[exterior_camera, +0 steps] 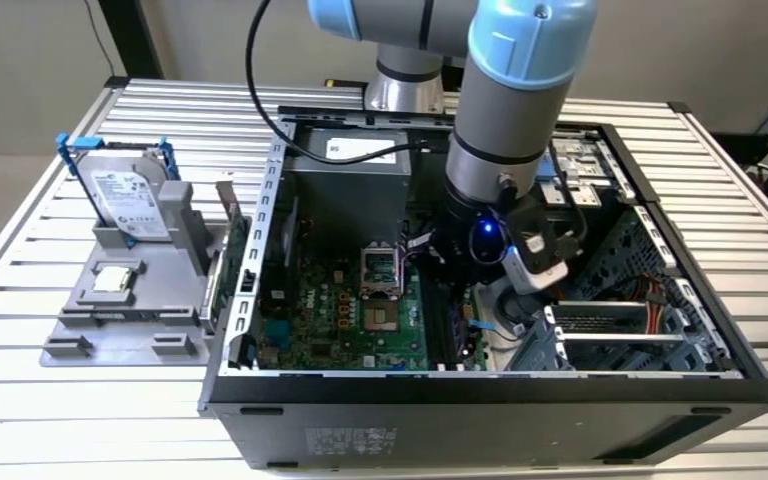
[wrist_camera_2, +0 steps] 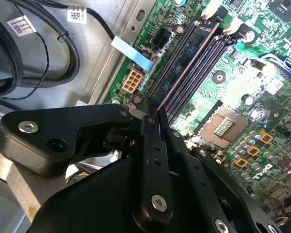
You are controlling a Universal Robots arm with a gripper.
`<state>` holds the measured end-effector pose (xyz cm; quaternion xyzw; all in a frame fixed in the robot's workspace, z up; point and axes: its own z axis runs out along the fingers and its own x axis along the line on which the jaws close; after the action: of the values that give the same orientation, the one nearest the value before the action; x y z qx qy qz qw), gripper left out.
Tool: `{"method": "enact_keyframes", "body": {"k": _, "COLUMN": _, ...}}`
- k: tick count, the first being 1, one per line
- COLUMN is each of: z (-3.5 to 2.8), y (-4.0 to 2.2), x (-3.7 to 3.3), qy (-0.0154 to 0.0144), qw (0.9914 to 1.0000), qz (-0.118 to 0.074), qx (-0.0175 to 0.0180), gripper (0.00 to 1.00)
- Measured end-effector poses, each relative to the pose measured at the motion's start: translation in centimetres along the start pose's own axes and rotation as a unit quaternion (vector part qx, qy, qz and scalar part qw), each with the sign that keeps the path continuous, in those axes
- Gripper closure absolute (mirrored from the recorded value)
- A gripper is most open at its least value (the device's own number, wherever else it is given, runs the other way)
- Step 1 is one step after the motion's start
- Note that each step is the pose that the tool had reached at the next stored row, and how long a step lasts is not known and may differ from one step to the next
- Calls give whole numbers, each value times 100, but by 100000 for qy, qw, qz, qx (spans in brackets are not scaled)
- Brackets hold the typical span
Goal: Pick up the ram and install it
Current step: 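Insert the ram into the slot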
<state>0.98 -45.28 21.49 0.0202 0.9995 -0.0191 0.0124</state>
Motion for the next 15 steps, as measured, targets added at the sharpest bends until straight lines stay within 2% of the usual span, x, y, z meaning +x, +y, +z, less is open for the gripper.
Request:
{"method": "enact_keyframes", "body": {"k": 4, "z": 59, "y": 1, "x": 2, "qy": 13, "qw": 100000, "qz": 5, "qx": 20, "gripper": 100}}
{"method": "enact_keyframes", "body": {"k": 11, "z": 59, "y": 2, "x": 1, "qy": 372, "qw": 99999, "qz": -18, "qx": 23, "gripper": 100}}
{"method": "enact_keyframes", "body": {"k": 12, "z": 60, "y": 3, "x": 2, "qy": 442, "qw": 99999, "qz": -8, "qx": -6, "gripper": 0}}
{"method": "enact_keyframes", "body": {"k": 15, "z": 60, "y": 3, "x": 1, "qy": 561, "qw": 99998, "qz": -20, "qx": 22, "gripper": 0}}
